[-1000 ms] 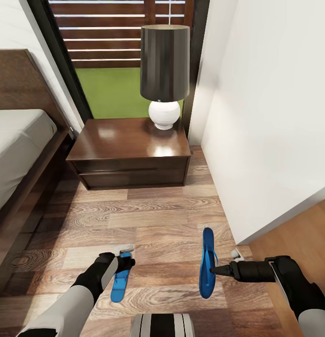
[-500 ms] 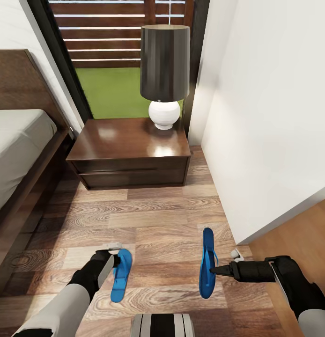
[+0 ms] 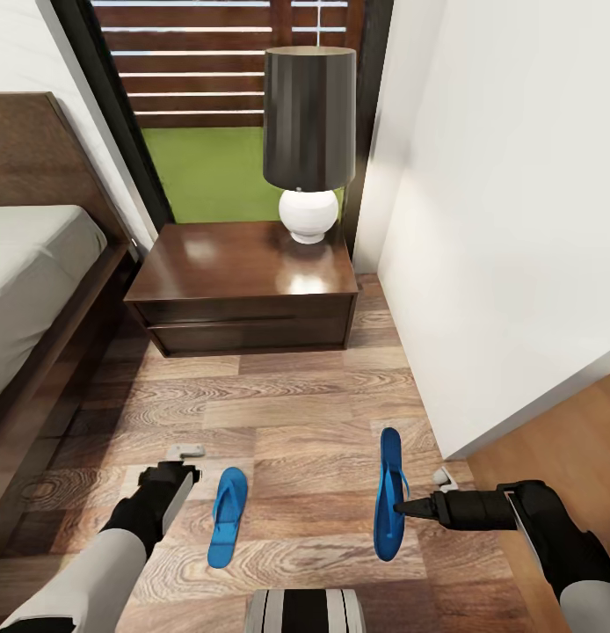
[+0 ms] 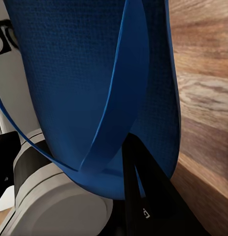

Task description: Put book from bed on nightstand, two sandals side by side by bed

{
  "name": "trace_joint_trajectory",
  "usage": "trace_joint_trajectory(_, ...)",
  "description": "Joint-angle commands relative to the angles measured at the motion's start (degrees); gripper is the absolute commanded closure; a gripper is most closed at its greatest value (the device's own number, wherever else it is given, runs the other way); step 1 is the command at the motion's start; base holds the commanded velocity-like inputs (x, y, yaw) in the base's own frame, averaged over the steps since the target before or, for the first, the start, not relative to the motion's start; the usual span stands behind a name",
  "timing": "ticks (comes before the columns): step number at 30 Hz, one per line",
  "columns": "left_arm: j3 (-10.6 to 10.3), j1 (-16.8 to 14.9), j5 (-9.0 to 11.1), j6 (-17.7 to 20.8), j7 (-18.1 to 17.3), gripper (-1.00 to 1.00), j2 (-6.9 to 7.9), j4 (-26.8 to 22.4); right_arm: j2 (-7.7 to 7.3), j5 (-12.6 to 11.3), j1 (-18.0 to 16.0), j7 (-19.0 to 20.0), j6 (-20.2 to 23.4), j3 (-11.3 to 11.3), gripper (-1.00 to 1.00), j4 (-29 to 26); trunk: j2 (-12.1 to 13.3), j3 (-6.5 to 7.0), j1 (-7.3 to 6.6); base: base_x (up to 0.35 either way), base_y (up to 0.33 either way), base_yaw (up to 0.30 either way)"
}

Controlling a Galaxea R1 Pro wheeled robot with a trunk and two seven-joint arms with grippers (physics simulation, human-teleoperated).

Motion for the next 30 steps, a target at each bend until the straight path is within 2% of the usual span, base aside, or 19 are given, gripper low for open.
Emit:
trace_joint_trajectory(1, 0.0, 0.0, -1.5, 0.3, 0.1, -1.00, 0.05, -0.1, 0.04, 0.6, 0.0, 0.7, 0.9, -0.2, 1.00, 0.0, 0.0, -0.04, -0.01, 0.000, 0.000, 0.000)
trace_joint_trajectory(3, -0.2, 0.0, -7.8, 0.2, 0.1, -1.00, 0.20, -0.3, 0.04, 0.6, 0.0, 0.7, 0.9, -0.2, 1.00, 0.0, 0.0, -0.04, -0.01, 0.000, 0.000, 0.000)
trace_joint_trajectory(4, -0.3, -0.1, -11.7, 0.2, 0.1, -1.00, 0.26, -0.7, 0.04, 0.6, 0.0, 0.7, 0.9, -0.2, 1.00, 0.0, 0.0, -0.04, -0.01, 0.000, 0.000, 0.000)
trace_joint_trajectory(6, -0.2, -0.1, -20.7, 0.2, -0.2, -1.00, 0.64, -2.0, 0.04, 0.6, 0.0, 0.7, 0.9, -0.1, 1.00, -0.1, 0.0, -0.04, -0.01, 0.000, 0.000, 0.000)
trace_joint_trajectory(7, -0.3, -0.1, -22.9, 0.2, -0.2, -1.00, 0.73, -2.2, 0.04, 0.6, 0.0, 0.7, 0.9, -0.1, 1.00, -0.1, 0.0, -0.04, -0.01, 0.000, 0.000, 0.000)
trace_joint_trajectory(9, -0.4, -0.1, -30.2, 0.2, -0.5, -1.00, 0.94, -2.8, 0.04, 0.6, 0.0, 0.8, 0.9, -0.1, 1.00, -0.1, 0.0, -0.04, -0.01, 0.000, 0.000, 0.000)
trace_joint_trajectory(11, -0.5, -0.1, -35.5, 0.5, -0.6, -1.00, 0.87, -3.0, 0.04, 0.6, 0.0, 0.8, 0.9, -0.1, 1.00, -0.1, 0.0, -0.04, -0.01, 0.000, 0.000, 0.000)
trace_joint_trajectory(14, -0.6, 0.0, -41.1, 0.6, -0.8, -1.00, 0.59, -3.1, 0.04, 0.6, 0.0, 0.8, 0.9, -0.1, 1.00, -0.1, 0.0, -0.04, -0.01, 0.000, 0.000, 0.000)
trace_joint_trajectory(17, -0.5, 0.0, -42.6, 0.6, -0.8, -1.00, 0.60, -3.1, 0.04, 0.6, 0.0, 0.8, 0.9, -0.1, 1.00, -0.1, 0.0, -0.04, -0.01, 0.000, 0.000, 0.000)
trace_joint_trajectory(21, -0.2, 0.0, -43.0, 0.2, -0.9, -1.00, 2.04, -3.1, 0.04, 0.6, 0.0, 0.8, 0.8, -0.1, 1.00, -0.1, 0.0, -0.04, -0.01, 0.000, 0.000, 0.000)
trace_joint_trajectory(25, -0.2, 0.0, -43.1, 0.0, -0.8, -1.00, 5.37, -3.3, 0.04, 0.6, 0.0, 0.8, 0.8, -0.1, 1.00, -0.1, 0.0, -0.04, -0.01, 0.000, 0.000, 0.000)
trace_joint_trajectory(30, -0.4, 0.0, -43.2, 0.0, -0.7, -1.00, 6.56, -3.3, 0.04, 0.6, 0.0, 0.8, 0.8, -0.1, 1.00, -0.1, 0.0, -0.04, -0.01, 0.000, 0.000, 0.000)
